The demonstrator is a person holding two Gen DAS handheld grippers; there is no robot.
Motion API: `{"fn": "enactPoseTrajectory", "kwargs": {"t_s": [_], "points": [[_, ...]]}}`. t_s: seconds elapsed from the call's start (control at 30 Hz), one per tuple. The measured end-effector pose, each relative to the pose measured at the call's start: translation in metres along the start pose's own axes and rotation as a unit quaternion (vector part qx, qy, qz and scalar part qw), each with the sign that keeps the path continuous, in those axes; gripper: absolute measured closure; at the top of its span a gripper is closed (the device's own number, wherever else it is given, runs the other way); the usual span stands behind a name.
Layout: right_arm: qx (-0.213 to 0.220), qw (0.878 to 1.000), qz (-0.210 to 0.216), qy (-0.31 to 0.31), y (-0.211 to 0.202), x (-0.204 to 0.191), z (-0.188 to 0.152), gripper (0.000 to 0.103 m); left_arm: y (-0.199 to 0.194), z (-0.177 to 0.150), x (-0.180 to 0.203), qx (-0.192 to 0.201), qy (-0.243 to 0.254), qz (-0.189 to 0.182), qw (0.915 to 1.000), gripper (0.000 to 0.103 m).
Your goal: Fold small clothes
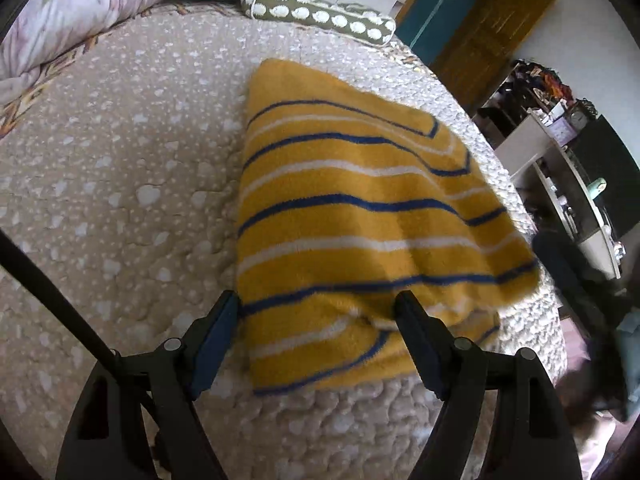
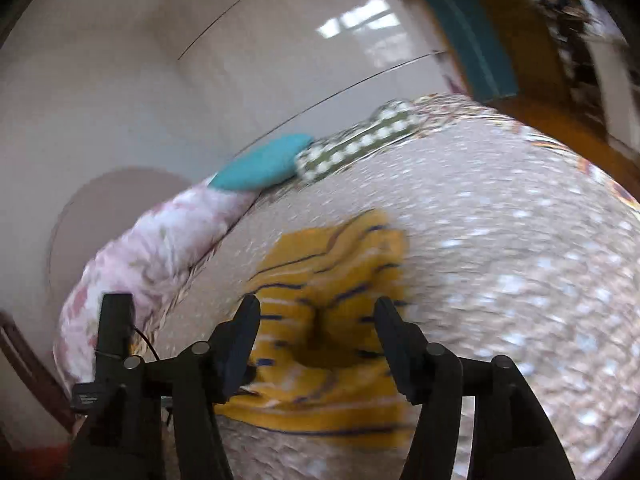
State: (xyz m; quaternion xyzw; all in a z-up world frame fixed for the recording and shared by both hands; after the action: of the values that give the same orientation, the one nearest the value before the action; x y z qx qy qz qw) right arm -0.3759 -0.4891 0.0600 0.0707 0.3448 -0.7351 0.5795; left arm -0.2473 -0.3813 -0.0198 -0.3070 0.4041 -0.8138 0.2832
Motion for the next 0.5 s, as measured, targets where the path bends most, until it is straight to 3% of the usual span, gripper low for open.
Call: {"fn": "enactPoseTrajectory", "kwargs": {"t_s": [0.07,0.1,0.13,0.17,0.27,0.37,0.5], "points": [[-0.037,0.999,0.0,-0.011,0.024,-0.005,-0.014,0.041,-0.013,-0.004,-0.002,0.01,0.003,0.004,0.9999,0.025],[-0.057,0.998,-0.002,-0.01,0.035,-0.003,-0.024,0.072,-0.019,-0.004,-0.004,0.016,0.004,0.008,0.9998,0.025],[-0.072,0.997,-0.011,-0.009,0.042,0.002,-0.034,0.088,-0.023,-0.004,-0.005,0.021,0.005,0.012,0.9997,0.025],[-0.082,0.997,-0.013,-0.005,0.045,0.005,-0.038,0.094,-0.028,-0.001,-0.007,0.029,0.005,0.016,0.9994,0.025],[-0.094,0.995,-0.014,0.041,0.035,0.022,-0.041,0.097,-0.036,0.011,-0.013,0.04,-0.003,0.027,0.9988,0.025],[-0.098,0.993,-0.037,0.05,0.018,0.032,-0.046,0.097,-0.038,0.023,-0.01,0.049,-0.018,0.012,0.9986,0.025],[-0.116,0.99,-0.038,0.074,0.018,0.044,-0.062,0.096,-0.019,0.028,0.005,0.043,0.003,0.023,0.9988,0.025]]}}
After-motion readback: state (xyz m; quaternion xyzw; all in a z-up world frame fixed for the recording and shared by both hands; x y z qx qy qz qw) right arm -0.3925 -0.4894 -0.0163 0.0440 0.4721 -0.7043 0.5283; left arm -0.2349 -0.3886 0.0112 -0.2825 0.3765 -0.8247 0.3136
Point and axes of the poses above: each gripper's, at about its wrist camera, not at the fingertips, and y roughly the way its jaws point, x to its right, z to its top, the point moved 8 cm from there along y, roughly the way its jaws point, and after that the axes turned 6 degrees about z, right-handed, at the moved point
